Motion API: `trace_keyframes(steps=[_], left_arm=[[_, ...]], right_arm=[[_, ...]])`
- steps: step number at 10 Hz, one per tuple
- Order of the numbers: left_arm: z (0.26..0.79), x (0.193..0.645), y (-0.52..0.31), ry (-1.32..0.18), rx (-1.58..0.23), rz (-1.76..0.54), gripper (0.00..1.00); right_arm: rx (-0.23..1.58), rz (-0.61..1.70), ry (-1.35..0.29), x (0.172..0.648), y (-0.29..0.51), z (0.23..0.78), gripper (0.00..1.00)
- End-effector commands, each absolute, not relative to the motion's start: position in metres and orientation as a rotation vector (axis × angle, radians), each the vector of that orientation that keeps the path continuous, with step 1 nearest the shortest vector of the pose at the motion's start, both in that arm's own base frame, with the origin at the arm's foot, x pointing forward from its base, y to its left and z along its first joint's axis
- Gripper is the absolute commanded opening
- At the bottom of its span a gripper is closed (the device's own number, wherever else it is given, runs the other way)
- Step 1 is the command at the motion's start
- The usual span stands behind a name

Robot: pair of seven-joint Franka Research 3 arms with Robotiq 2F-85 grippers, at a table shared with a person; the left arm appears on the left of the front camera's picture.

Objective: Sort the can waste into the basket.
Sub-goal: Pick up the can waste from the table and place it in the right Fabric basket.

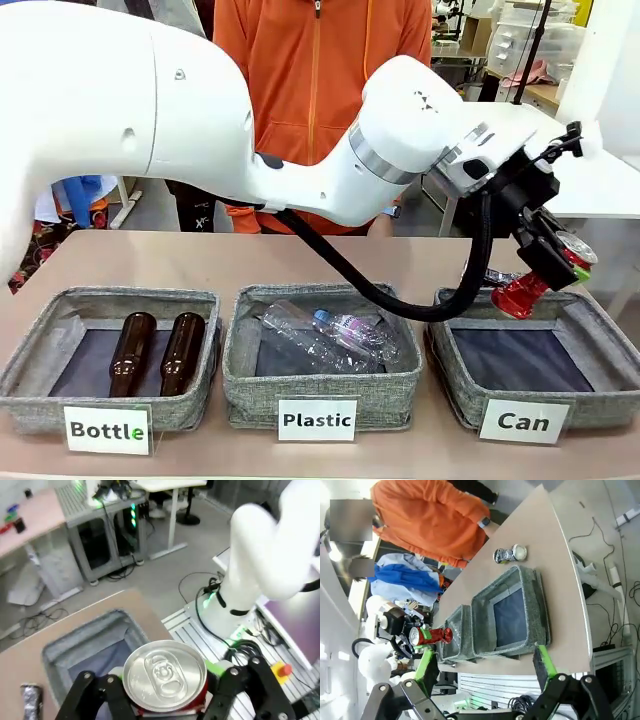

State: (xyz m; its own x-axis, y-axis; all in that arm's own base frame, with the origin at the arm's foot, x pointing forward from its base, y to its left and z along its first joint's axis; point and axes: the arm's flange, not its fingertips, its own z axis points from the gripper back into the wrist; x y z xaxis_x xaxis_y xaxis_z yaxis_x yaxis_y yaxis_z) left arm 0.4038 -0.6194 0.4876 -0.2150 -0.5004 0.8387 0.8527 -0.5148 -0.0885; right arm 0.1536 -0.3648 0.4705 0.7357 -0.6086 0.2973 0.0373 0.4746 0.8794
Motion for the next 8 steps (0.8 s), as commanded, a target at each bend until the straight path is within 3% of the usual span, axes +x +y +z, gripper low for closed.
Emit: trace_keyframes(steps=[1,2,3,4,6,8], left_arm=[[0.495,0.398,-0.594,-0.491,-1.087,-1.842,0.29],[0.488,0.404,-0.619,-0.499,-1.08,-1.862,0.29],[0.483,0.412,-0.641,-0.436,-0.875,-1.853,0.29],[0.474,0.418,-0.675,-0.418,-0.792,-1.847,0.29],[0.455,0.418,-0.712,-0.259,-0.706,-1.797,0.29],[0.451,0.414,-0.728,-0.238,-0.622,-1.772,0.29]], right_arm=[[0.961,-0.41,-0.657,0.151,-0.357,0.478,1.0],[0.961,-0.41,-0.657,0.151,-0.357,0.478,1.0],[0.961,-0.41,-0.657,0.151,-0.357,0.478,1.0],[0.961,-0.41,-0.657,0.151,-0.357,0.478,1.0],[0.961,-0.41,-0.657,0.151,-0.357,0.478,1.0],[0.961,-0.41,-0.657,0.151,-0.357,0.478,1.0]])
